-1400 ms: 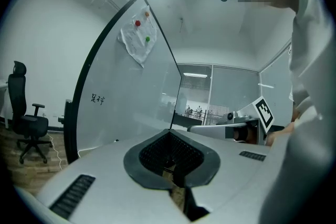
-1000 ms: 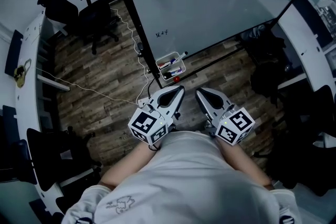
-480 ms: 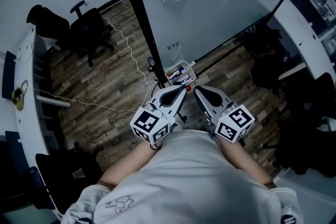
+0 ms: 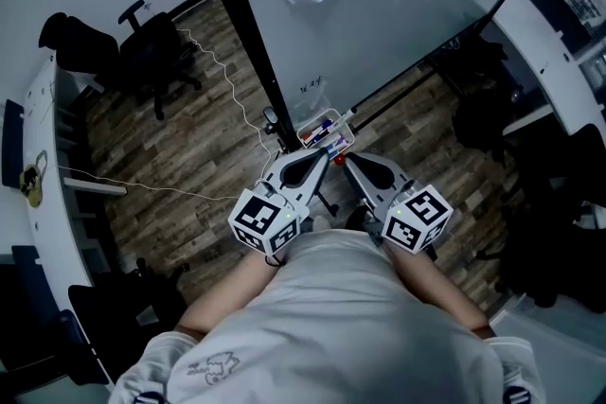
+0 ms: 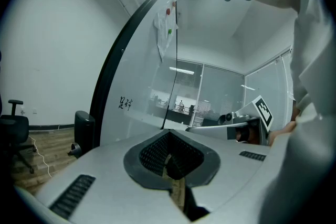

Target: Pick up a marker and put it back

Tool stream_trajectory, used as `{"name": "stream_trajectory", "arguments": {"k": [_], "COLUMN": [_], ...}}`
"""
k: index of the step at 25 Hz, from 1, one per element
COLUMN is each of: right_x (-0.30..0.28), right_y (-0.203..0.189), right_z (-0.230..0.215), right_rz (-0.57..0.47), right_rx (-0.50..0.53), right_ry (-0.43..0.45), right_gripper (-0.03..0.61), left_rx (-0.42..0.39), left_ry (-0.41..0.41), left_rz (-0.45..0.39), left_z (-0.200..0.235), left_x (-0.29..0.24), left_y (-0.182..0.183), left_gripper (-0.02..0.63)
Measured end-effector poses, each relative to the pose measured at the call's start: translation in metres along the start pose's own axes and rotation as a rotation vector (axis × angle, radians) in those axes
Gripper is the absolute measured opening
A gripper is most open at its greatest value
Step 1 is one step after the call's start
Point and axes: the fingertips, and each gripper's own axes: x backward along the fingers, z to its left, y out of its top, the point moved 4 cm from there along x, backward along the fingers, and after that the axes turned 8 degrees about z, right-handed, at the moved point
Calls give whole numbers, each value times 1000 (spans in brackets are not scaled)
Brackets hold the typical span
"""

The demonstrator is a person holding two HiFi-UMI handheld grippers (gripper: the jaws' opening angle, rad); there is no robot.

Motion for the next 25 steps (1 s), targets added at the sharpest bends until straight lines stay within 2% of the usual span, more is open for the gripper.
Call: {"name": "stream_trajectory", "arguments": {"k": [14, 25], "right_x": [-28, -38], "right_y": [24, 18], "right_z": [-48, -110], "right_rz": [48, 80], "right_rx": [17, -48], "right_ry": [44, 17], "right_gripper": [12, 14], "left_rx": [7, 47], "left_ry": [37, 61], "left_rz": [54, 133], "left_z": [24, 37], "left_x": [-44, -93], "left_y": [2, -8], "left_gripper": [5, 5]}}
